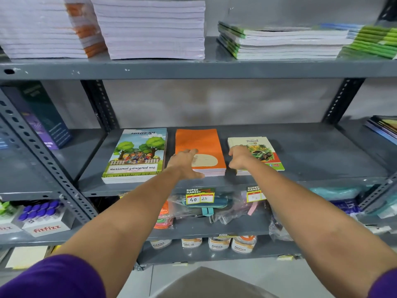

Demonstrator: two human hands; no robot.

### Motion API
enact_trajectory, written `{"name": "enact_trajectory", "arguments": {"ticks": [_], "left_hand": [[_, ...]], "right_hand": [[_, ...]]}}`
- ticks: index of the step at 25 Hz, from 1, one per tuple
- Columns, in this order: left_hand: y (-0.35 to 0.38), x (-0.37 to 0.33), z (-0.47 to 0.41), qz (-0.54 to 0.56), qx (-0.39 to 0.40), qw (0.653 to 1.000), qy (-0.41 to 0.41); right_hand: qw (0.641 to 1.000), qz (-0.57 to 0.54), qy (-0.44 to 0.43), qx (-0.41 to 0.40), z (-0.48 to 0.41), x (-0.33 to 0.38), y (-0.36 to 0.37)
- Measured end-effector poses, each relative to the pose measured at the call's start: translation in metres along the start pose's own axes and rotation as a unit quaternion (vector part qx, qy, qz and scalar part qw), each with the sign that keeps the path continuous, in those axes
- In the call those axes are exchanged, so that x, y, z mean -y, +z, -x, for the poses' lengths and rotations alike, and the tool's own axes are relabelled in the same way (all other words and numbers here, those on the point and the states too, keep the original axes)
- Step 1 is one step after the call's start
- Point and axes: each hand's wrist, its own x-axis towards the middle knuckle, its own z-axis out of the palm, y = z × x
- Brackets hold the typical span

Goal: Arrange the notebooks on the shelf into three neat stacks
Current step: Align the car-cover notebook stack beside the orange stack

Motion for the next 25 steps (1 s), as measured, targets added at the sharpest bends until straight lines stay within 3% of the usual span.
{"name": "enact_trajectory", "arguments": {"ticks": [5, 15, 25], "left_hand": [[0.000, -0.038, -0.017, -0.004, -0.012, 1.000, 0.007], [0.023, -0.120, -0.076, 0.147, -0.013, 0.985, -0.089], [0.053, -0.144, -0.114, 0.185, 0.013, 0.962, -0.201]], "right_hand": [[0.995, -0.061, 0.064, -0.050, -0.001, -0.045, -0.006], [0.976, -0.075, 0.149, -0.139, -0.028, -0.127, -0.009], [0.967, -0.194, 0.139, -0.094, -0.050, -0.161, 0.006]]}}
